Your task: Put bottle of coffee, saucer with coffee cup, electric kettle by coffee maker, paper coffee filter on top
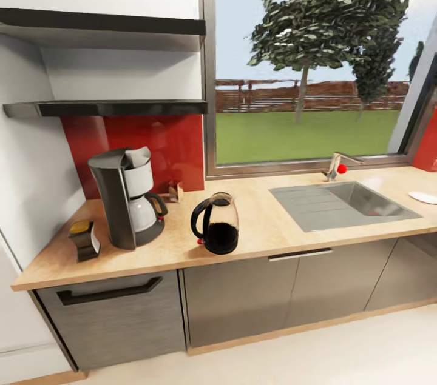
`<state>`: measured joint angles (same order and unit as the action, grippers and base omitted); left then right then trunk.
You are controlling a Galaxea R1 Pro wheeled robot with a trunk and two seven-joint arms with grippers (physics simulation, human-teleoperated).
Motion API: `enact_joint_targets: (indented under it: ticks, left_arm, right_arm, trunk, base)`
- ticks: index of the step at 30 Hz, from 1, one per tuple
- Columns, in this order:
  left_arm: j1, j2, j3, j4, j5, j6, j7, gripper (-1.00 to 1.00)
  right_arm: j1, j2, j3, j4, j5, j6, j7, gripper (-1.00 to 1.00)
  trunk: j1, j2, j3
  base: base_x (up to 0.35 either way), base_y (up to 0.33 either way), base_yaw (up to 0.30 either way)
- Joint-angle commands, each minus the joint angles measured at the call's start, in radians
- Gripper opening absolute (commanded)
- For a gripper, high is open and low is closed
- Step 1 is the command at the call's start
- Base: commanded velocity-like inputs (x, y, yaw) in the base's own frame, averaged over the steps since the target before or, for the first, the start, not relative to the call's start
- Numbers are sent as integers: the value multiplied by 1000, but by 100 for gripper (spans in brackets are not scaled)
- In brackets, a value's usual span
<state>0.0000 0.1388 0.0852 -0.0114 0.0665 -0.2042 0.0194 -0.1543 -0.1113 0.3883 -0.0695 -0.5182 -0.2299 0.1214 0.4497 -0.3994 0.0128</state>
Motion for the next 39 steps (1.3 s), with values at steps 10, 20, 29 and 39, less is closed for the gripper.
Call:
enact_joint_targets:
  ticks: [10, 20, 29, 39]
  left_arm:
    - [0, -2, 8, 1, 4, -4, -1, 100]
    - [0, -6, 10, -1, 3, -2, -2, 100]
    - [0, -7, 11, -2, 4, -5, -1, 100]
    - [0, -10, 12, -4, 4, -7, -1, 100]
  right_arm:
    - [-1, -2, 6, 2, -11, -3, 4, 100]
    - [-1, -2, 6, 2, -11, -3, 4, 100]
    - [-1, -2, 6, 2, -11, -3, 4, 100]
    - [-1, -2, 7, 3, -11, -3, 3, 100]
  trunk:
    - [0, -1, 0]
    - [0, -1, 0]
    - [0, -1, 0]
    - [0, -1, 0]
  base:
    - [0, 0, -267]
    - [42, -51, -268]
    - [182, -197, -268]
    - [212, -199, -268]
